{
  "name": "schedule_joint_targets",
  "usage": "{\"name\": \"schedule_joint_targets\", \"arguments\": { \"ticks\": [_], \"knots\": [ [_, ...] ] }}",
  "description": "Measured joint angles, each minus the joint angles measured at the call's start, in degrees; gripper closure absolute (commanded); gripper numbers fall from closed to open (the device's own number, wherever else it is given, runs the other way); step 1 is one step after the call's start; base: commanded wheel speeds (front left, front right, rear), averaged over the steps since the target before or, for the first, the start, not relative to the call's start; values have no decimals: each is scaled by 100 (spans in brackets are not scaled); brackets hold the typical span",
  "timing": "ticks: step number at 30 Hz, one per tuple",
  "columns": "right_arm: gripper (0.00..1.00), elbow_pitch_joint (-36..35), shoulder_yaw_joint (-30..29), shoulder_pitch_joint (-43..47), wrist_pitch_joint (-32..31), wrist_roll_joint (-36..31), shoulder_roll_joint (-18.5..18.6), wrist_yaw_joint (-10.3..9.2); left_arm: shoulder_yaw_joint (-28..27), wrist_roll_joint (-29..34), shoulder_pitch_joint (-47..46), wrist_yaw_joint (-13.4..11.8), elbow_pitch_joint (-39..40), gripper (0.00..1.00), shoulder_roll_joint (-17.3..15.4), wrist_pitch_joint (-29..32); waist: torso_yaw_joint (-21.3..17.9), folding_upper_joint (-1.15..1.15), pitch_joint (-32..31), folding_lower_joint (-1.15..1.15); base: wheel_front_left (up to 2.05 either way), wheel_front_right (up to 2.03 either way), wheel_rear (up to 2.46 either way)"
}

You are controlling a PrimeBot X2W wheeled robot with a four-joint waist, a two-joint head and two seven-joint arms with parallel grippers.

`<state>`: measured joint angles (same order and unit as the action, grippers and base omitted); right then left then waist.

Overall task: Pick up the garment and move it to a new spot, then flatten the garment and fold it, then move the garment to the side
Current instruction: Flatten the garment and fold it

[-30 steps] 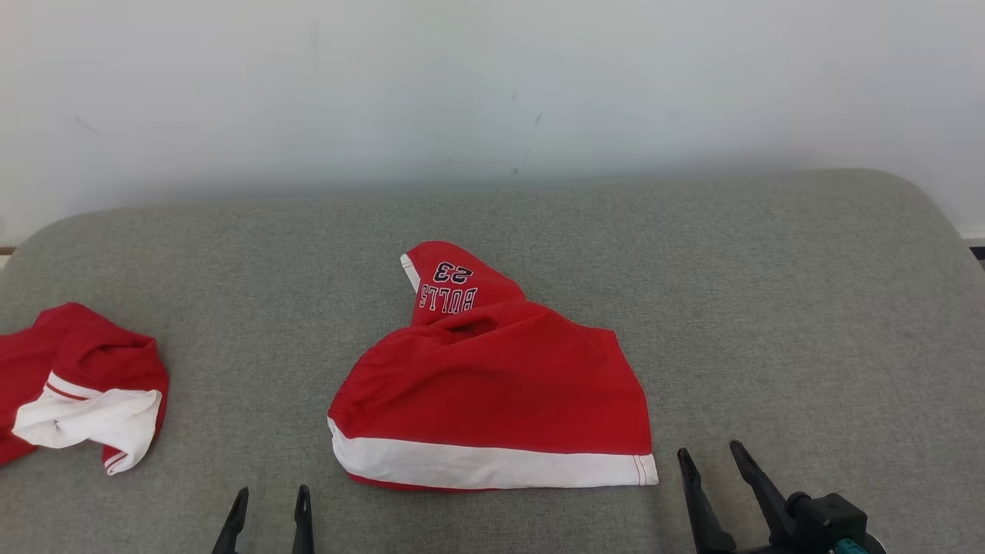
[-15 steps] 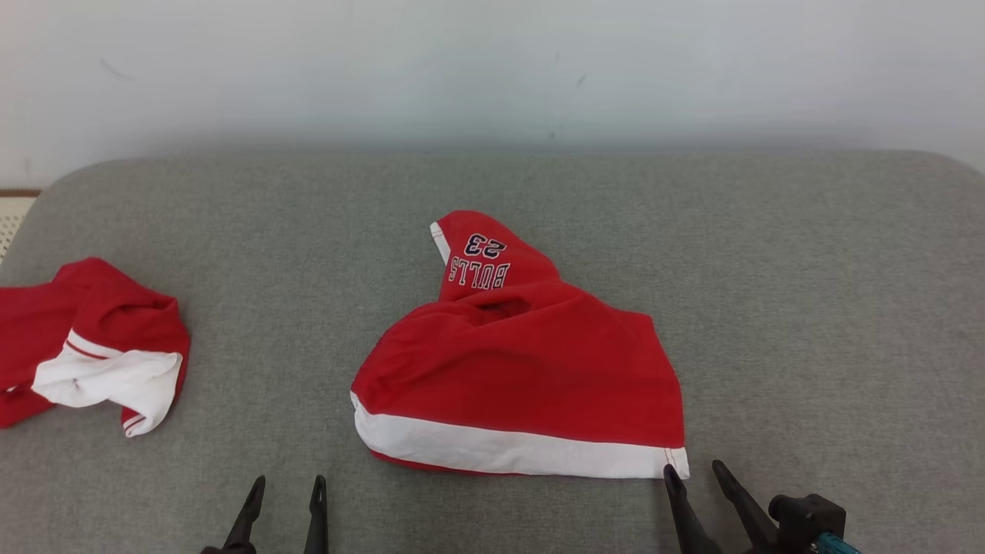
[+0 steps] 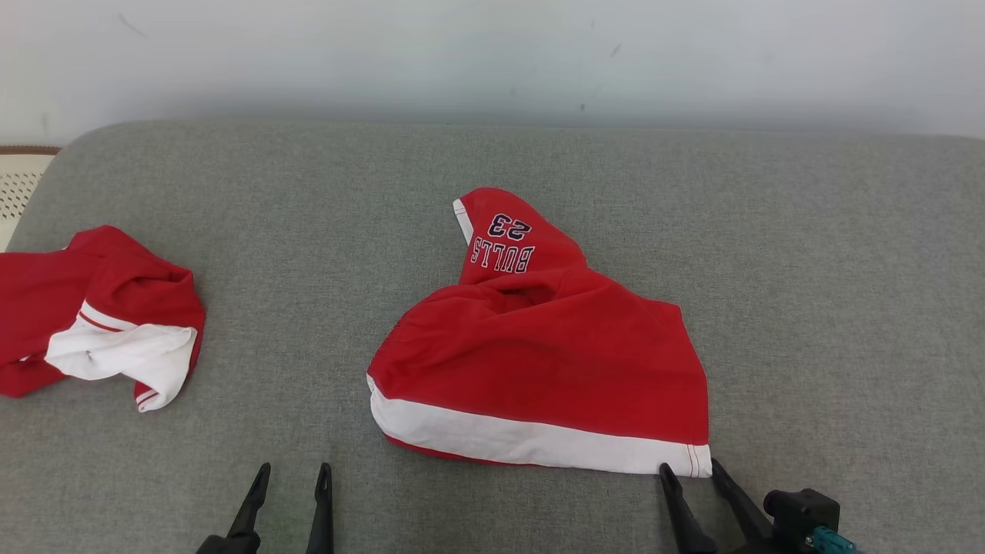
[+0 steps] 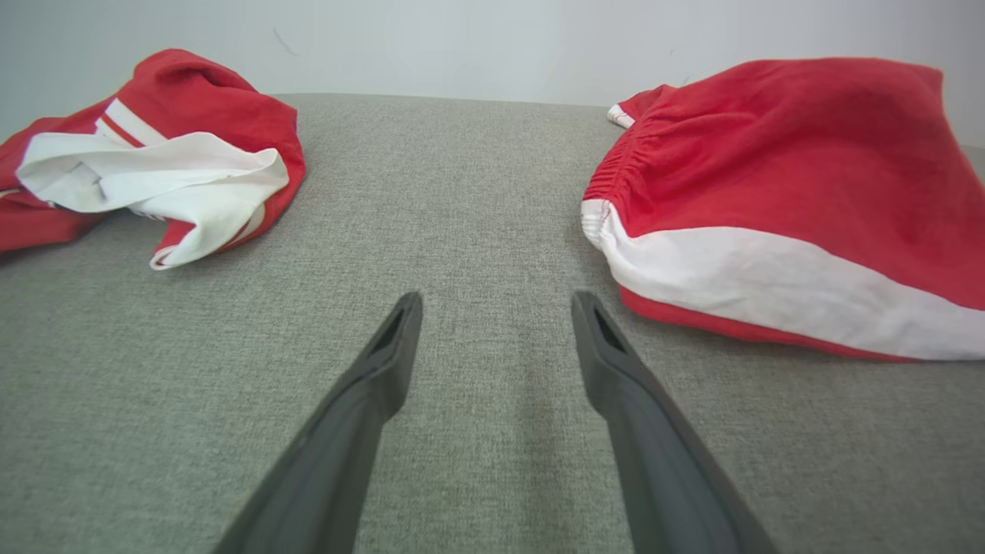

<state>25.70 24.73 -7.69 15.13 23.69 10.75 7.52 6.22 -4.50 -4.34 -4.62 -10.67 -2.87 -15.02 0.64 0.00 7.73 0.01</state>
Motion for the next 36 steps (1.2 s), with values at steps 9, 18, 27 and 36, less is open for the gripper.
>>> {"name": "schedule_joint_targets", "arguments": {
  "ticks": [9,18,27,36],
  "knots": [
    [54,127,29,-138,0,76,-20,0,24,-8,-58,-2,15,0,1,0,11,0,66,0,0,0,0],
    [100,179,-64,-184,0,148,-20,0,76,-71,-166,57,105,0,0,0,3,0,58,0,0,0,0],
    [100,199,-282,32,0,146,143,0,423,-719,-229,869,119,0,1,0,-185,0,12,0,0,0,0],
    [100,186,-311,-5,0,94,243,0,845,-1002,-616,1199,-531,0,3,0,-435,0,73,0,0,0,0]
  ]
}}
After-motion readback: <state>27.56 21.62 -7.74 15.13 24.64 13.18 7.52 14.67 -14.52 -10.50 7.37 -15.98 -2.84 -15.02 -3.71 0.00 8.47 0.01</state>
